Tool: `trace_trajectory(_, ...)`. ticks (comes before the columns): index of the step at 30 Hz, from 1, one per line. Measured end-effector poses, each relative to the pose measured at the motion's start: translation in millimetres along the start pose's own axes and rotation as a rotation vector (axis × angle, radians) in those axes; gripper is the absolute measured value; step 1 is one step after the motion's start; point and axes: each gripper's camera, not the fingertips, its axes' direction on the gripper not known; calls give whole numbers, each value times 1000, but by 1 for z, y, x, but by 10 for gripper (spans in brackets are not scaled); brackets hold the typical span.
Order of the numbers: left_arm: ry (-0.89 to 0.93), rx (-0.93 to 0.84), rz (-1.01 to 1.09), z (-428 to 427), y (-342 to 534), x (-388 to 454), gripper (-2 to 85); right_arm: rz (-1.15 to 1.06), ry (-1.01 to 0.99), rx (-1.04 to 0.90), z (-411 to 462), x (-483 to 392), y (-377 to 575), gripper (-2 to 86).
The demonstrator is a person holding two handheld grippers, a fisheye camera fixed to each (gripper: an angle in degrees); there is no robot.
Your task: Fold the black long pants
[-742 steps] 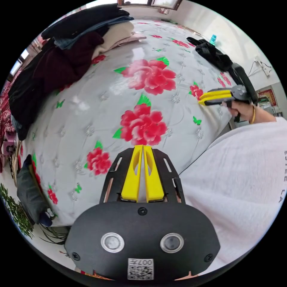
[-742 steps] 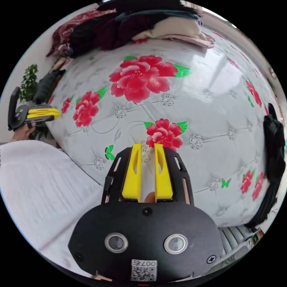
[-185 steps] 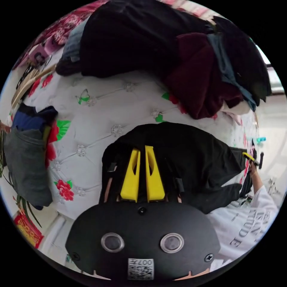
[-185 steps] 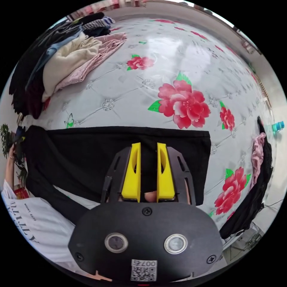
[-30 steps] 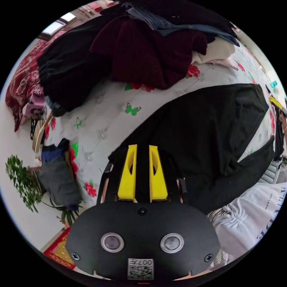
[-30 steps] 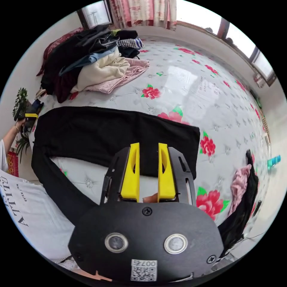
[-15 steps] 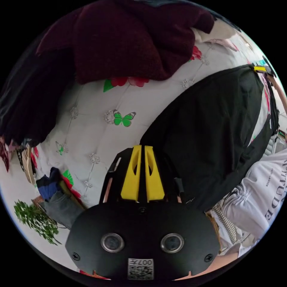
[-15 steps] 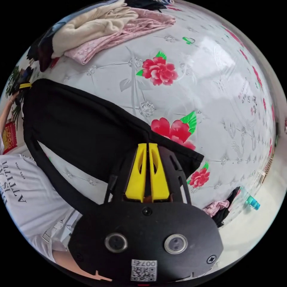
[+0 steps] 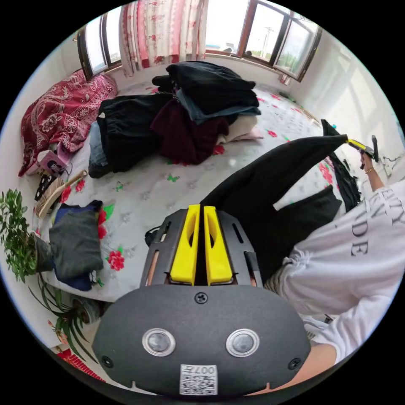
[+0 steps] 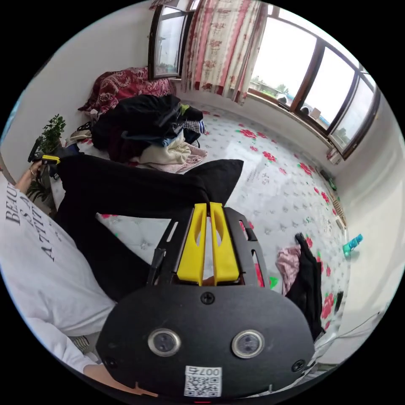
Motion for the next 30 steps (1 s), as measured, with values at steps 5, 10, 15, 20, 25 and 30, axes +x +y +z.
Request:
trace_trajectory(5, 72, -143, -39, 22, 102, 43, -7, 148, 24, -169, -5, -31, 151, -2)
trace_trajectory(10, 169, -454, -173, 128, 153, 47, -7, 364, -159, -540, 115, -38, 302, -2)
trace_trajectory(15, 110, -360, -67, 89, 118, 55, -7, 357, -161, -399, 85, -16, 310, -1)
trace_trajectory(20, 14, -306, -13, 58, 123, 81, -7, 277, -108, -274, 31, -15, 311, 7)
trace_trajectory(25, 76, -496, -96, 122, 163, 90, -7, 470, -235, -434, 64, -1, 387, 43)
trace_trajectory(30, 25, -512, -29, 112, 144, 92, -7, 647, -175, -118, 11, 35, 390, 79)
